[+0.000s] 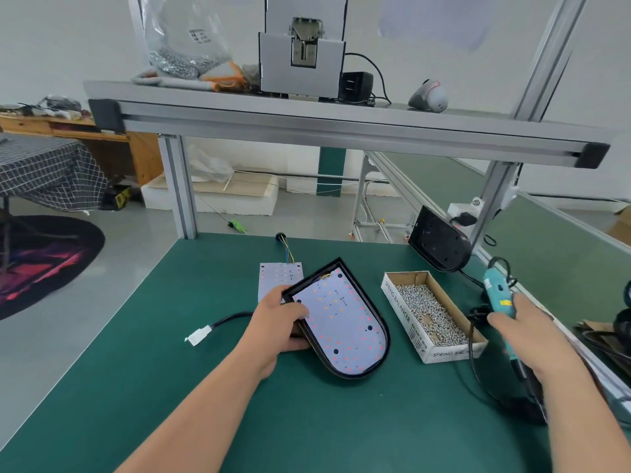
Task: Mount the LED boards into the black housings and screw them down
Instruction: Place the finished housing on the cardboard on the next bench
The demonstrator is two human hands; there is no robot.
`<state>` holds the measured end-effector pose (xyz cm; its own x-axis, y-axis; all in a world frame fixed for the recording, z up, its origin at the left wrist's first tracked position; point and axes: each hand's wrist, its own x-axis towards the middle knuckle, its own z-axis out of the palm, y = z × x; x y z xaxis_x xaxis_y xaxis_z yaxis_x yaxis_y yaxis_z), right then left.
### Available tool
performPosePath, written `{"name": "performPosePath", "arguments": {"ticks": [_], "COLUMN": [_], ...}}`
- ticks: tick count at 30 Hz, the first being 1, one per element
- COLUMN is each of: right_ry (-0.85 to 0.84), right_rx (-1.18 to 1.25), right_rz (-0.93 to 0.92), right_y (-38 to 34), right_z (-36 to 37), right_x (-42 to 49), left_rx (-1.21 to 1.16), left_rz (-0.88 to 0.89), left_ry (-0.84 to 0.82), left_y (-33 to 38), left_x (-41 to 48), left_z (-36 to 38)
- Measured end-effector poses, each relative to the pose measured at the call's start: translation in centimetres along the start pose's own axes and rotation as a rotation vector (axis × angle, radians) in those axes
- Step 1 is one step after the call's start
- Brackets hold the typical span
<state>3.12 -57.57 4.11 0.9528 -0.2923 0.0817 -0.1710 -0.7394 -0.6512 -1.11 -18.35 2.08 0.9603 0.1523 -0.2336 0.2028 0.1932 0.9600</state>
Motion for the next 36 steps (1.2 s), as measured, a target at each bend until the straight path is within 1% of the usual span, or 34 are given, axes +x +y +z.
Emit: {"name": "performPosePath", "arguments": {"ticks": [4, 9, 13, 16, 19, 22, 24, 25, 26, 28, 30, 33, 36], "right_ry": [-0.085, -0.132, -0.181, -0.185, -0.148, -0.034, 0.075, 0.106, 0.100, -0.016, -0.207, -0.408, -0.514], "right_rx": [-0.163, -0.313, -0.395, -0.398, -0.420, -0.417, -0.409, -0.346, -0.233, 0.014, 0.160, 0.138, 0.149], "right_rz": [-0.032, -0.087, -0.100, -0.109, -0.124, -0.125, -0.252, -0.342, -0.424, -0.563, -0.680, -0.785, -0.806], "right_y": [-0.8, -1.7, -1.8, -1.7, -1.6, -1.8, -2.5, -3.1, -4.0, -6.0, -7.6, -9.2, -9.9], "right_z": [-0.2, -0.7, -1.1, -1.1, -1.1, -0.8, -0.2, 0.0, 0.3, 1.0, 2.1, 4.1, 4.8], "right_x": [-0.6, -1.4, -1.6, -1.4, -1.4, -1.2, -1.3, -1.6, -2.3, -4.1, -5.9, -7.8, -8.6], "left_rx": [-0.052, -0.115, -0.163, -0.163, -0.139, -0.100, -0.061, -0.034, -0.005, 0.040, 0.087, 0.151, 0.171], "left_rz": [-0.003, -0.010, -0.032, -0.046, -0.043, -0.036, -0.023, -0.014, -0.004, 0.012, 0.036, 0.075, 0.138], "left_ry": [-0.054, -0.112, -0.197, -0.237, -0.254, -0.275, -0.304, -0.322, -0.336, -0.340, -0.341, -0.333, -0.340], "left_y": [0.0, 0.1, 0.1, 0.1, 0.1, -0.1, 0.0, 0.0, 0.0, 0.1, 0.0, 0.1, 0.1], "left_x": [0.1, 0.3, 0.5, 0.6, 0.7, 0.7, 0.5, 0.4, 0.3, 0.1, -0.1, -0.4, -0.7], "left_z": [-0.5, -1.5, -2.1, -2.3, -2.2, -2.1, -2.1, -2.0, -1.9, -1.8, -1.7, -1.7, -1.7]}}
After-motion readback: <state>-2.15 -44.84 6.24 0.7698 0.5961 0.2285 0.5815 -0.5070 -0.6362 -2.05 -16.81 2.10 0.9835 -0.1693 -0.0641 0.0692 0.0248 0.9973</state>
